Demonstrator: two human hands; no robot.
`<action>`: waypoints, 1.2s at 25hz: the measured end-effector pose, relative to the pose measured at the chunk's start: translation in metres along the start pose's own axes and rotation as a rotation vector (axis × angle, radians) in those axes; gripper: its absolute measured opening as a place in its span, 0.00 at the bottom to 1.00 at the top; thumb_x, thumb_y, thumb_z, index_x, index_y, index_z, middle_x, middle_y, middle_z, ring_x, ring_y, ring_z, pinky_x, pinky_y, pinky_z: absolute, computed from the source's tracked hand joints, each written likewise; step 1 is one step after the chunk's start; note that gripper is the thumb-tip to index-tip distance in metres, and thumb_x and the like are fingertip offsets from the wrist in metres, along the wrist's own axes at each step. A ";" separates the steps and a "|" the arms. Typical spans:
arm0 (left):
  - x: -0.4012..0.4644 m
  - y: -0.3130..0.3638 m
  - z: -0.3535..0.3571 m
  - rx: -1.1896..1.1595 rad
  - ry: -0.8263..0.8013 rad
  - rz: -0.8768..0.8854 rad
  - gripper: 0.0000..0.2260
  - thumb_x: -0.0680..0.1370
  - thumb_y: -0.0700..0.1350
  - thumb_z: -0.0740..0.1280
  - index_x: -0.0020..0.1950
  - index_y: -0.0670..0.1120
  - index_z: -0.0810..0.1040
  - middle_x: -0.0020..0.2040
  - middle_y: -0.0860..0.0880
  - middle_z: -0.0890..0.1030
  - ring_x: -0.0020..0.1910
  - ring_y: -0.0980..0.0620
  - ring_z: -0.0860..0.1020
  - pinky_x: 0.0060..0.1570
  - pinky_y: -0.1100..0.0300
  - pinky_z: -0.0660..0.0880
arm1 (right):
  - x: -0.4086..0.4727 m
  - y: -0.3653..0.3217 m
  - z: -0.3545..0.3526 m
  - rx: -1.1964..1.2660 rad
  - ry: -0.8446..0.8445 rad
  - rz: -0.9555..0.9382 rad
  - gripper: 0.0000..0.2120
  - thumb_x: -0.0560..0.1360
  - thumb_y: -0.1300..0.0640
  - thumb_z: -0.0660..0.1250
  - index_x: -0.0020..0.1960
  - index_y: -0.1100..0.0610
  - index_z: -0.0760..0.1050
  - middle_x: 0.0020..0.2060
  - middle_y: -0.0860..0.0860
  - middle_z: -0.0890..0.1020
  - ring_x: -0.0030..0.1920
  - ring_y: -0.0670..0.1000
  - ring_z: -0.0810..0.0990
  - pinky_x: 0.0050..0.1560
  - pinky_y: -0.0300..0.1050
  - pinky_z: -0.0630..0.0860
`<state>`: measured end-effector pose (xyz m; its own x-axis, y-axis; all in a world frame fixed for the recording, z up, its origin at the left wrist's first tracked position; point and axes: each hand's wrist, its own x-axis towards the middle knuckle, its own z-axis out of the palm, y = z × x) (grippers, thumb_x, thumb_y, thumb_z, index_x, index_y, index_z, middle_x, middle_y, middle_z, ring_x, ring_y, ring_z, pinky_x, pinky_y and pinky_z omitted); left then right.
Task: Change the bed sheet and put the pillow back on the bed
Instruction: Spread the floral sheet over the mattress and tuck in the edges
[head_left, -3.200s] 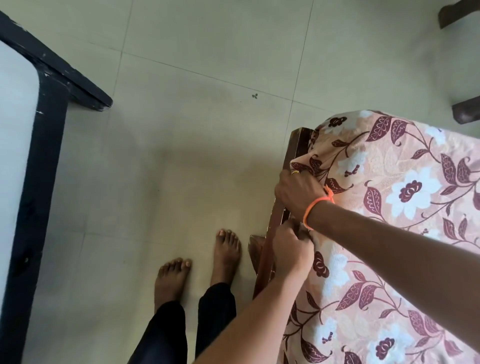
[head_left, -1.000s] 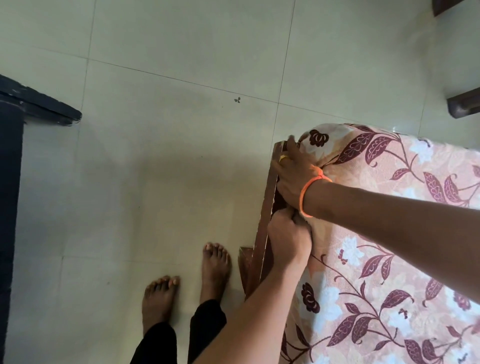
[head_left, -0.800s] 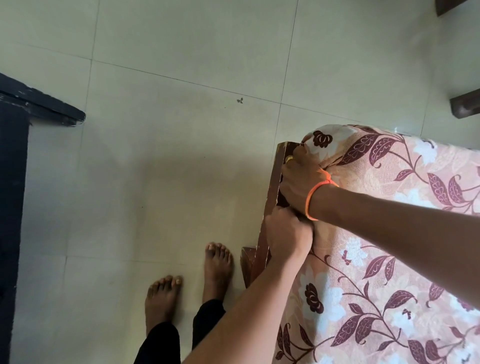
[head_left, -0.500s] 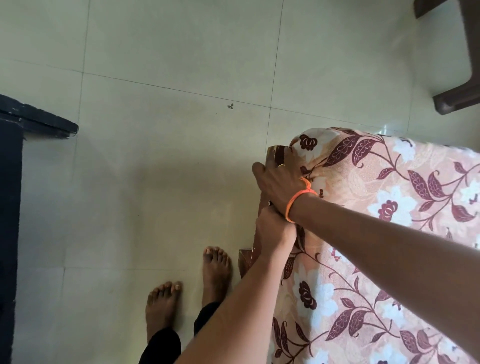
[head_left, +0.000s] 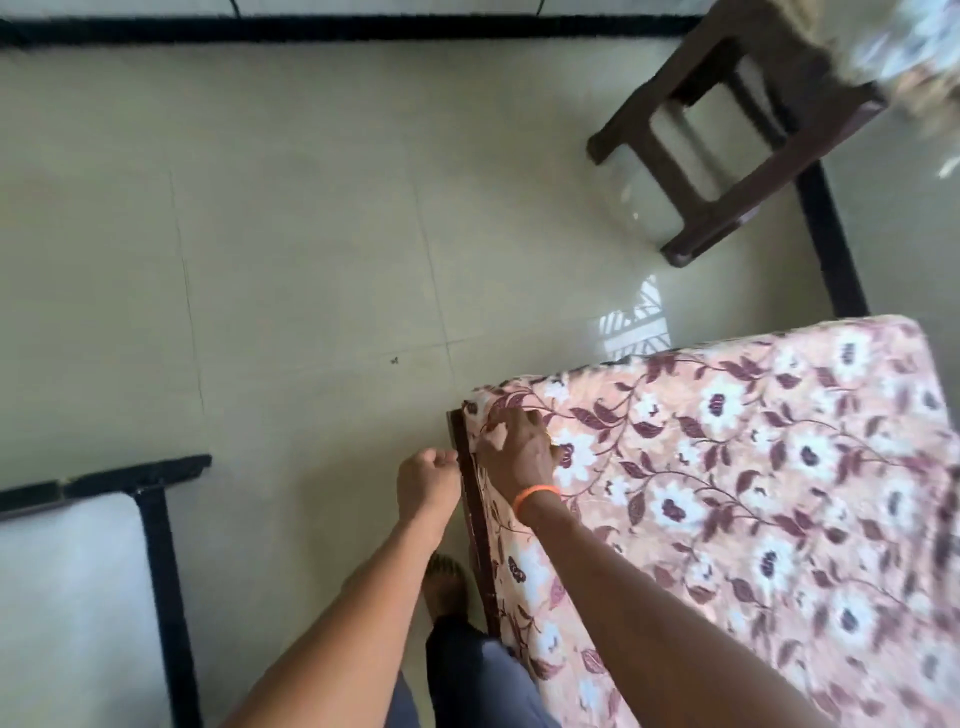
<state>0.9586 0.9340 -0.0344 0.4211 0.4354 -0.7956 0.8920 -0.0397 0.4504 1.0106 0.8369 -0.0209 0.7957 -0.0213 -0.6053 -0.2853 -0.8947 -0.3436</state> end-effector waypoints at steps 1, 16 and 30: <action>-0.024 0.031 -0.015 0.009 -0.006 0.049 0.08 0.78 0.43 0.65 0.51 0.45 0.84 0.51 0.47 0.85 0.44 0.50 0.79 0.43 0.61 0.72 | -0.010 -0.004 -0.026 0.046 0.029 0.071 0.17 0.72 0.51 0.69 0.59 0.52 0.73 0.58 0.51 0.72 0.60 0.54 0.74 0.63 0.55 0.63; -0.062 0.378 -0.066 0.351 -0.362 0.581 0.08 0.77 0.45 0.67 0.41 0.42 0.81 0.35 0.47 0.79 0.36 0.47 0.74 0.41 0.53 0.77 | -0.017 -0.055 -0.239 0.850 0.526 0.533 0.11 0.71 0.59 0.75 0.51 0.55 0.76 0.44 0.52 0.83 0.45 0.52 0.82 0.49 0.53 0.80; -0.162 0.618 0.268 0.867 -0.816 0.929 0.10 0.76 0.42 0.67 0.35 0.49 0.79 0.31 0.53 0.77 0.31 0.52 0.73 0.34 0.61 0.70 | 0.136 0.143 -0.461 1.475 0.953 0.949 0.04 0.66 0.60 0.72 0.40 0.55 0.79 0.40 0.53 0.85 0.43 0.56 0.83 0.48 0.52 0.81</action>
<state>1.4854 0.5983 0.2643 0.5867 -0.6349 -0.5026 -0.0396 -0.6425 0.7653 1.3243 0.5003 0.1791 -0.0127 -0.8135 -0.5815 -0.4532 0.5230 -0.7218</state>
